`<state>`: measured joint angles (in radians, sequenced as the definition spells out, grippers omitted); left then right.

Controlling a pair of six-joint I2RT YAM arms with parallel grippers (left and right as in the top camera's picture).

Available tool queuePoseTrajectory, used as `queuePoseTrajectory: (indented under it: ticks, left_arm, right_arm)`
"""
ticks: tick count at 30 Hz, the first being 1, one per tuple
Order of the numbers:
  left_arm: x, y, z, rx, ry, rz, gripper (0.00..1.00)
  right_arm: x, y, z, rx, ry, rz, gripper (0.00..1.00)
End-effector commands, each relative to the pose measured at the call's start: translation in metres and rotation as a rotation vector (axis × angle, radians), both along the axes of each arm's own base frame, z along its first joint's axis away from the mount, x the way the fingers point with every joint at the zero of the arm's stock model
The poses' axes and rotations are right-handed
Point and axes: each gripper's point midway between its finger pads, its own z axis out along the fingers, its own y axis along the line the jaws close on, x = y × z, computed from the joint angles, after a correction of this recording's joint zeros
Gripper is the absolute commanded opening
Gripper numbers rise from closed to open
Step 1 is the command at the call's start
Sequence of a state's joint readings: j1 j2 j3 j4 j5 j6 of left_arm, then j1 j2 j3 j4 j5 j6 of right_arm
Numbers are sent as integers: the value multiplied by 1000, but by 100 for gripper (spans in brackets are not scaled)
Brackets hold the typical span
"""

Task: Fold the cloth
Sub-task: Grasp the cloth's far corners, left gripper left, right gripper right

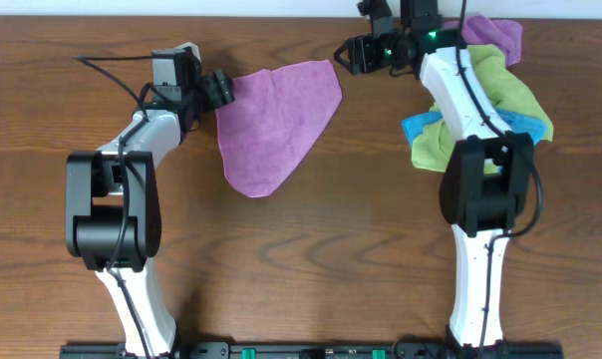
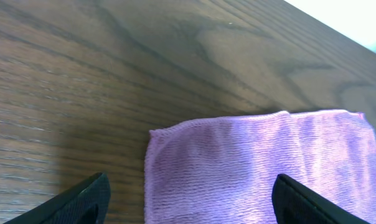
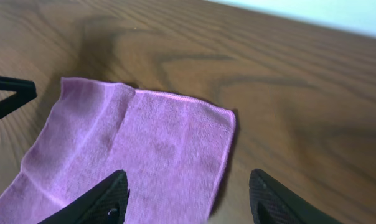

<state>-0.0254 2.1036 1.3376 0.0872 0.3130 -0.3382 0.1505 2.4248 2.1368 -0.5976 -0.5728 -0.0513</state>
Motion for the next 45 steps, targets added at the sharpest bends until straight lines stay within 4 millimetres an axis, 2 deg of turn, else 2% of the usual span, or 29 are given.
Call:
queuePoseTrajectory:
  ticks: [1,5,8,14,19,28,31,41,45]
  left_arm:
    - [5,-6,1,-59,8,15,85]
    - [5,-6,1,-85,18,40,86]
    - [5,-5,1,-87,19,42,85]
    - [5,-5,2,-111,26,65,84]
    - [6,-5,2,-118,27,73,84]
    - [9,-4,6,-132,13,94,84]
    - [10,-4,5,-129,13,97,82]
    - [11,-1,-17,-173,54,160,85]
    - [18,-1,-16,-176,21,163,84]
  right_arm:
    - [-6,21,-17,86,54,46,61]
    - [-8,33,-42,84,80,62,61]
    - [-7,39,-51,78,75,69,61]
    - [-2,34,-77,52,86,47,60]
    - [10,25,-78,4,41,2,62]
    - [10,23,-97,1,75,-19,61]
    - [10,24,-98,4,76,-18,60]
    - [10,30,-103,48,107,-38,57]
    - [10,32,-103,49,101,-35,56]
